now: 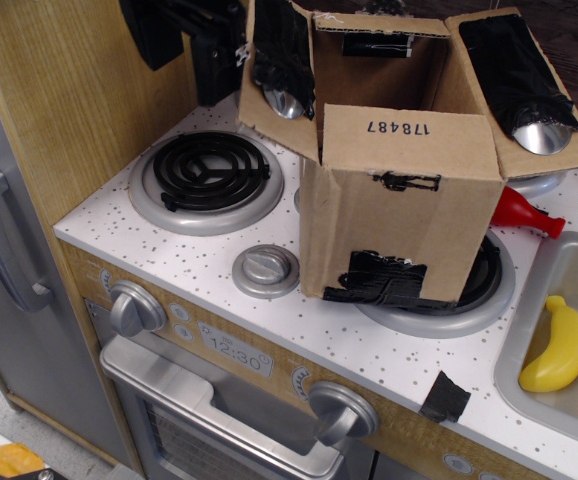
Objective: Close small4fbox flaps
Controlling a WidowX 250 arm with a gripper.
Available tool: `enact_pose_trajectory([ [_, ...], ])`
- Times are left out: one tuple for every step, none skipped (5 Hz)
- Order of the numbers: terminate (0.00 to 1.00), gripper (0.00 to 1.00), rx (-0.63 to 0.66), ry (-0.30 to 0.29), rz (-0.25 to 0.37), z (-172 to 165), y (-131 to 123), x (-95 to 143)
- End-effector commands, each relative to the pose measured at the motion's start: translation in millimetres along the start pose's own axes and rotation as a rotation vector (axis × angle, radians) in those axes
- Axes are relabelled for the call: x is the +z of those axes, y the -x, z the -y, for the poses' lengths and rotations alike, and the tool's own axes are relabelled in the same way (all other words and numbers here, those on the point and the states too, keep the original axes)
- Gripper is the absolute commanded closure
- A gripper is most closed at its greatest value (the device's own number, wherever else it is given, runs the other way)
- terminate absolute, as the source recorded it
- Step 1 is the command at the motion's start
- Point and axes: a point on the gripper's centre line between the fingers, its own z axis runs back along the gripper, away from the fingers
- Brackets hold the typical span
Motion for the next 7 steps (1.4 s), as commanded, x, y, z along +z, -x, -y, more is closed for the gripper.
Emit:
enact_pose_trajectory([
  [0.00, 0.00, -0.022, -0.038, 0.105, 12.2, -23.5, 33.8],
  [0.00, 0.00, -0.031, -0.038, 0.127, 19.7, -29.8, 36.9],
  [0.00, 0.00, -0.048, -0.032, 0.150, 28.0, -39.3, 38.9],
  [0.00, 0.00, -0.062, -0.003, 0.165, 37.5, -48.4, 35.2],
  [0.00, 0.00, -0.075, 0.018, 0.186, 49.5, -56.3, 32.0],
  [0.00, 0.00, -0.081, 0.049, 0.195, 58.5, -61.9, 24.2],
  [0.00, 0.00, -0.087, 0.084, 0.197, 64.3, -65.5, 17.1],
])
